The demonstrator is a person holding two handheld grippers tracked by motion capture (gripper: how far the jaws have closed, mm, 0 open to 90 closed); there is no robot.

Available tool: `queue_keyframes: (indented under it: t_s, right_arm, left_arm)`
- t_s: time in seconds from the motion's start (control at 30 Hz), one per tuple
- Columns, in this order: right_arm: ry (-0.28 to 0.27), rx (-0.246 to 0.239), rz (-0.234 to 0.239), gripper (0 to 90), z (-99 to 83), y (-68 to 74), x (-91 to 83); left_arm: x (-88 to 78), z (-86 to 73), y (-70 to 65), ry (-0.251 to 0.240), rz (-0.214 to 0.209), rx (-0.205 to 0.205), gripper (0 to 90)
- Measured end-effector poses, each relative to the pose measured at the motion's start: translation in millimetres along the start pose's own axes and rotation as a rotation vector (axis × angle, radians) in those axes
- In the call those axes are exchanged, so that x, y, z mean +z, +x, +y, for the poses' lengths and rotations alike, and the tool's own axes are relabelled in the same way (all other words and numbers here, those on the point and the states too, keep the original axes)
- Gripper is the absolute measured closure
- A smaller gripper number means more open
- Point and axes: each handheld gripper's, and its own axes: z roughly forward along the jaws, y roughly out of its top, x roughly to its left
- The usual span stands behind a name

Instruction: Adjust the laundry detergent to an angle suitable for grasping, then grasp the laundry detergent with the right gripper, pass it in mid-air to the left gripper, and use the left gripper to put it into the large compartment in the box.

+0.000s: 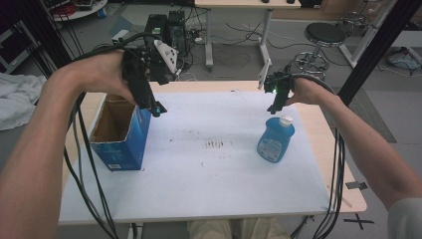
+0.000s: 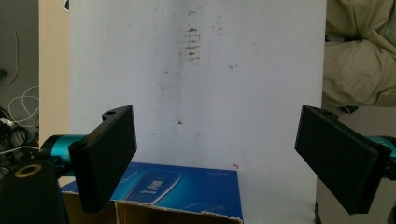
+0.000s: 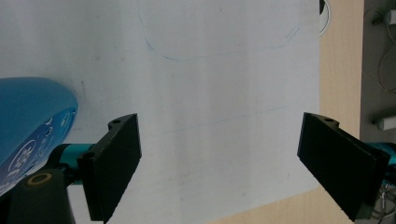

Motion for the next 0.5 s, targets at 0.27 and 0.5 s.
queue_keyframes:
  t_s: [0.27,0.5]
  right_arm:
    - [0.0,-0.011,-0.001,12.7,1.2,0.7,1.5]
    - [0.006,-0.002,-0.006,12.7,-0.9,0.7,-0.1]
  left_arm:
    - [1.8,3.3,-1.0,-0.005,-0.011,0.008,12.8]
    - [5.0,2.7,0.4,0.003,-0.01,0.008,12.8]
